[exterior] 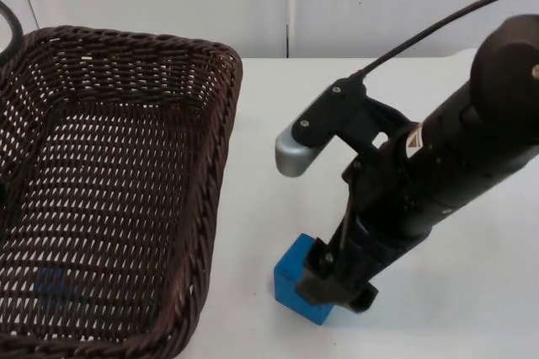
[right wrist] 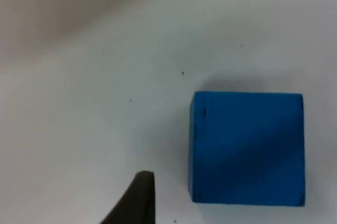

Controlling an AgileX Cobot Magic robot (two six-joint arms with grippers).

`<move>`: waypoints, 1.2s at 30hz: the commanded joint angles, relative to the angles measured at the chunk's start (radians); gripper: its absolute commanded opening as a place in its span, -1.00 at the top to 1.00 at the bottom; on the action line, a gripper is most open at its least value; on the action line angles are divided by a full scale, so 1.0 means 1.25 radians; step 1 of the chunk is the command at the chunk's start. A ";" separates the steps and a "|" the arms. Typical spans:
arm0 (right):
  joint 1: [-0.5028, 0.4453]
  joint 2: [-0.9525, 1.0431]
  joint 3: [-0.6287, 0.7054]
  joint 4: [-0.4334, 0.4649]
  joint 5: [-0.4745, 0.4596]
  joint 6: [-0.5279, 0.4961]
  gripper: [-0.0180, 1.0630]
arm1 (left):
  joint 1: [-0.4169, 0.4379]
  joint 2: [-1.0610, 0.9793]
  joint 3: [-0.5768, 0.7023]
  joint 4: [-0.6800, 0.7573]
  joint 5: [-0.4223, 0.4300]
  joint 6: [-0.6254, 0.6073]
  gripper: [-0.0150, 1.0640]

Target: Pick up the basket with the left hand and place the largest block into the basket with the right hand.

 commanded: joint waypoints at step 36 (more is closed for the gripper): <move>0.038 0.106 0.005 0.001 -0.078 -0.044 0.97 | 0.001 0.001 0.001 -0.002 0.001 -0.007 0.98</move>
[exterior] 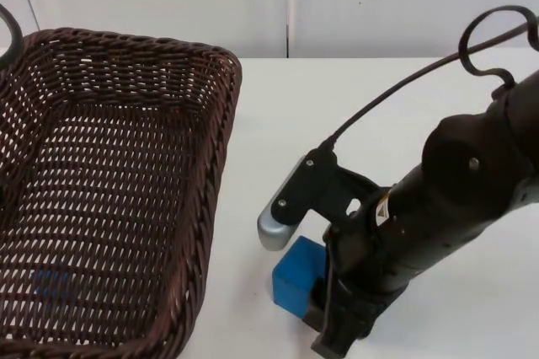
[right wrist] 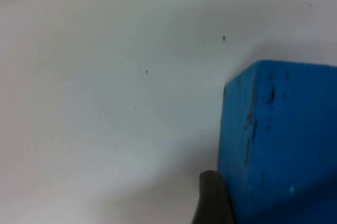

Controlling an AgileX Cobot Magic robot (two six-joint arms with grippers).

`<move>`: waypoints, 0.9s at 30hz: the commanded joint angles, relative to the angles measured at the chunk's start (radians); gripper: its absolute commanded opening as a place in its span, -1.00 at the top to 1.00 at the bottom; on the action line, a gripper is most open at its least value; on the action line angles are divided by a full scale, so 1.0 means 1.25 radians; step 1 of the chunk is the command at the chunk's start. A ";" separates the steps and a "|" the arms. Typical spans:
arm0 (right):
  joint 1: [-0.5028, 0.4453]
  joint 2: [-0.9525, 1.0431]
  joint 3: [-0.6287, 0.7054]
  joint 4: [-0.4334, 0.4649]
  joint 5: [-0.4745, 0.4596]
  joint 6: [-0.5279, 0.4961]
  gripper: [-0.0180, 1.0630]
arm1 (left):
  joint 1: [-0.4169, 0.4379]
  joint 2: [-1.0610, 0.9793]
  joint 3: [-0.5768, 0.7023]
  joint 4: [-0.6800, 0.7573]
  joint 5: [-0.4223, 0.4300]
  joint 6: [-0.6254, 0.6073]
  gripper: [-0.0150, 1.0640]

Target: Pick up the basket with the left hand and place the largest block into the basket with the right hand.

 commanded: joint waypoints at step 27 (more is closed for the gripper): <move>0.001 -0.350 0.001 -0.173 0.329 0.119 0.97 | 0.001 0.001 0.001 -0.011 0.001 -0.007 0.98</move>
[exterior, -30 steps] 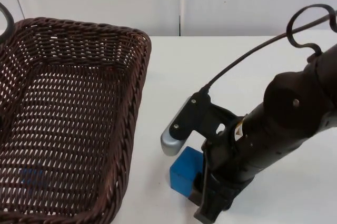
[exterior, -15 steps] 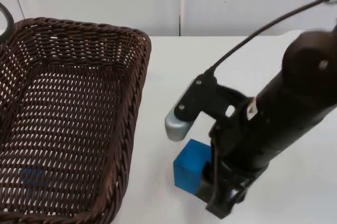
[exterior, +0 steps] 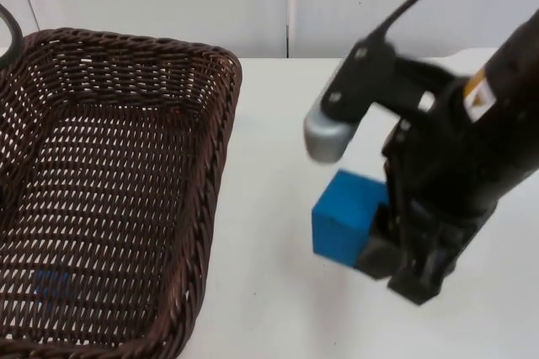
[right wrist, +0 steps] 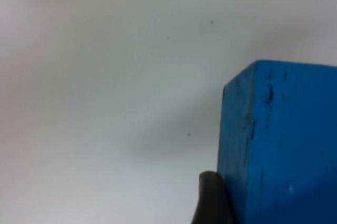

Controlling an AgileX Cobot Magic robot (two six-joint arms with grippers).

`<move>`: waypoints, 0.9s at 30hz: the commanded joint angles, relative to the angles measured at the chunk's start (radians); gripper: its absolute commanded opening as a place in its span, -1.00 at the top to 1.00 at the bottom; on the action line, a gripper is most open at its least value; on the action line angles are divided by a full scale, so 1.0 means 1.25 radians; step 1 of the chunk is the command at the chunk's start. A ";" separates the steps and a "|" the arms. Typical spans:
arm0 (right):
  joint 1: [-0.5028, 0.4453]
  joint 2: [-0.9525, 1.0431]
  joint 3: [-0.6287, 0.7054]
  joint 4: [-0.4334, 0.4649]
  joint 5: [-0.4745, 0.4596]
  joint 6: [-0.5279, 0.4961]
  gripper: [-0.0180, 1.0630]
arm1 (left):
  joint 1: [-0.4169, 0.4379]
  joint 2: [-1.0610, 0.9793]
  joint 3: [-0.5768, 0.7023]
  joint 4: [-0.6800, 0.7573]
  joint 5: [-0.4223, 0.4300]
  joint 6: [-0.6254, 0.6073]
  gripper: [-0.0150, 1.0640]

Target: Pick up the basket with the left hand and place the largest block into the basket with the right hand.

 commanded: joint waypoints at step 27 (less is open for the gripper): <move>0.001 -0.250 -0.001 0.003 0.009 0.021 0.97 | 0.001 0.001 0.001 -0.020 0.002 -0.007 0.98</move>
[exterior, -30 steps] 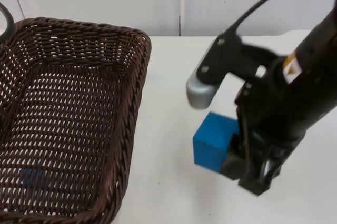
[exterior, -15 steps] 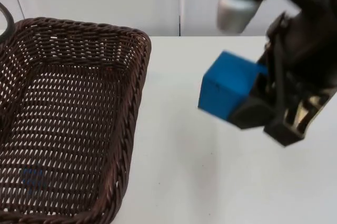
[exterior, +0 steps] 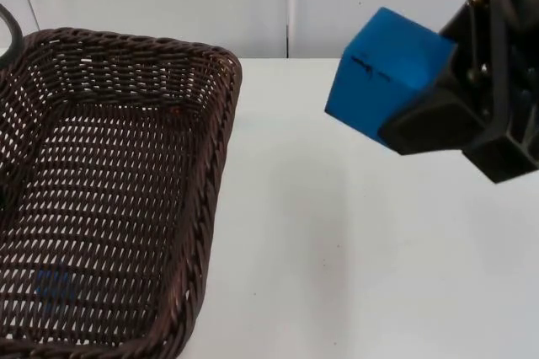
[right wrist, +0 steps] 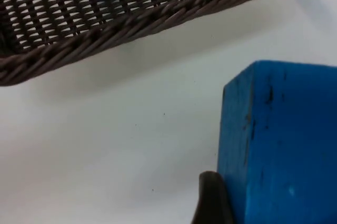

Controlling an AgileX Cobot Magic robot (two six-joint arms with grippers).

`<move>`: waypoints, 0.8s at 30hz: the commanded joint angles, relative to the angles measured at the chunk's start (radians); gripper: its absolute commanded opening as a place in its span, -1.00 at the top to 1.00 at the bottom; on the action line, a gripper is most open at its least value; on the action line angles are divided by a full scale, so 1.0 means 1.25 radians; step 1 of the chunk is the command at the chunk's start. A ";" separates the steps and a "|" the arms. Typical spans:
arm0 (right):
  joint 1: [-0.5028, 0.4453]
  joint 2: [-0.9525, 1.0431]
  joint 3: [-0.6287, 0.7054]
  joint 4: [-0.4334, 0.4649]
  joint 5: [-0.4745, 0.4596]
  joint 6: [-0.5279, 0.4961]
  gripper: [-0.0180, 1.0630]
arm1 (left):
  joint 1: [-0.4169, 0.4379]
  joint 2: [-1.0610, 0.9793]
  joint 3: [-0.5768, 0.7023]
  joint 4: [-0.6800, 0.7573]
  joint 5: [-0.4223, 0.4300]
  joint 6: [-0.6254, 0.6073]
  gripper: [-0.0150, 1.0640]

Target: Pick up the basket with the left hand and place the largest block into the basket with the right hand.

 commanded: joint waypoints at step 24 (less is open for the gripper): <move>0.003 0.025 -0.025 0.026 -0.182 0.001 0.97 | 0.001 0.001 0.001 -0.019 -0.002 -0.005 0.98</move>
